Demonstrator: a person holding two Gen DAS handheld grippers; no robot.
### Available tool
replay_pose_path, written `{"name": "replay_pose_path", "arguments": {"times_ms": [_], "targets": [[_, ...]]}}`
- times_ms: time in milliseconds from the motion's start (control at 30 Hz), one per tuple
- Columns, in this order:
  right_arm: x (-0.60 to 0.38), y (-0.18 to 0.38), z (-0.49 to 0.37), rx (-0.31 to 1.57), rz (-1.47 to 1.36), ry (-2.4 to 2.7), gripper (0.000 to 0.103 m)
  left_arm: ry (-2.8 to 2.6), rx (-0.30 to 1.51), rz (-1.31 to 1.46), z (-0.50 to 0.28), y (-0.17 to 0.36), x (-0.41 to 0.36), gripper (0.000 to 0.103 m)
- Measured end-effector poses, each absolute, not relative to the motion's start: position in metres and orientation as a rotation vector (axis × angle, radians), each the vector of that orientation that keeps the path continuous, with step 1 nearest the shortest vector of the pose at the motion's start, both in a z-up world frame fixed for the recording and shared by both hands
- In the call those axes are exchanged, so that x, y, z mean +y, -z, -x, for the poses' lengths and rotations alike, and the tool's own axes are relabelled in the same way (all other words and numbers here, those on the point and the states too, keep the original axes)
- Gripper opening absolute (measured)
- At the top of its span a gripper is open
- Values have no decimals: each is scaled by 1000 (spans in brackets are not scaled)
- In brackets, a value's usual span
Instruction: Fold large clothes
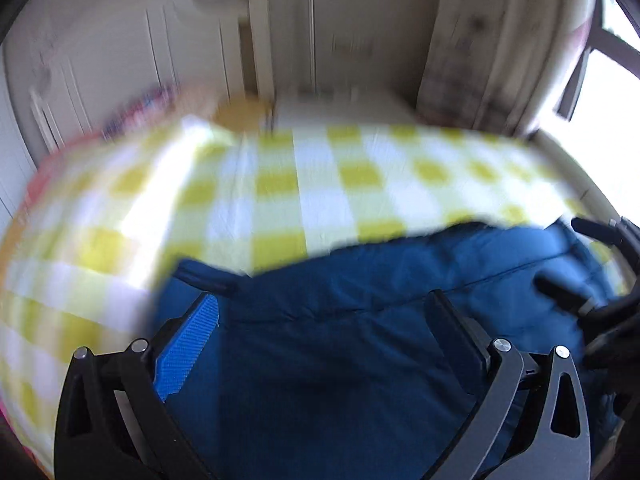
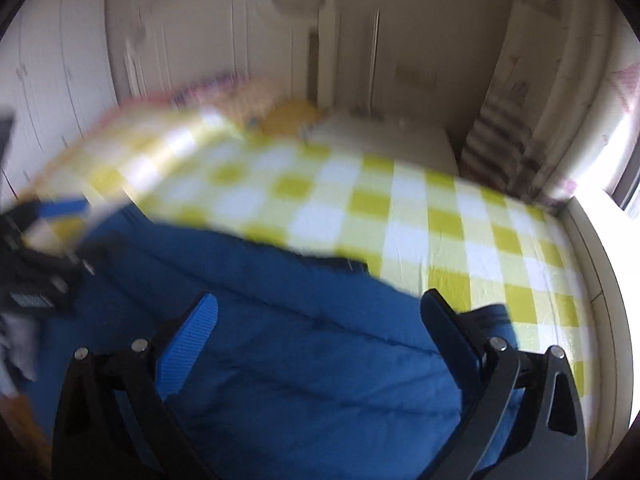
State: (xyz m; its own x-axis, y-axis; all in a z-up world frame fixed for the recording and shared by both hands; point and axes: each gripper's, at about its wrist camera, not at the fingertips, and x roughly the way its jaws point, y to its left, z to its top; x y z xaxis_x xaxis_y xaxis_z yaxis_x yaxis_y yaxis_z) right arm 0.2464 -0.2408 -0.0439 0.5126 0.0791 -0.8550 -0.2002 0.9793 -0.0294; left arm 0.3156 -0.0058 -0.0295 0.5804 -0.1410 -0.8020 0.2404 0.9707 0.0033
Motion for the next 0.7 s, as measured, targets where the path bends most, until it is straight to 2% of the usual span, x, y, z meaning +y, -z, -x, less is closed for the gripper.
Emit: {"name": "replay_pose_path", "arguments": {"times_ms": [33, 67, 367, 533, 600, 700], "targets": [[-249, 53, -249, 1025, 43, -188, 101, 224, 1016, -90, -333, 65, -5, 99], [-256, 51, -247, 1002, -5, -173, 101, 240, 1039, -45, -338, 77, -1, 99], [-247, 53, -247, 1008, 35, -153, 101, 246, 998, -33, -328, 77, 5, 99], [-232, 11, -239, 892, 31, -179, 88, 243, 995, -40, -326, 74, 1, 99], [-213, 13, -249, 899, 79, -187, 71, 243, 994, -38, -326, 74, 2, 99], [-193, 51, -271, 1002, 179, -174, 71, 243, 989, -31, -325, 73, 3, 99]]}}
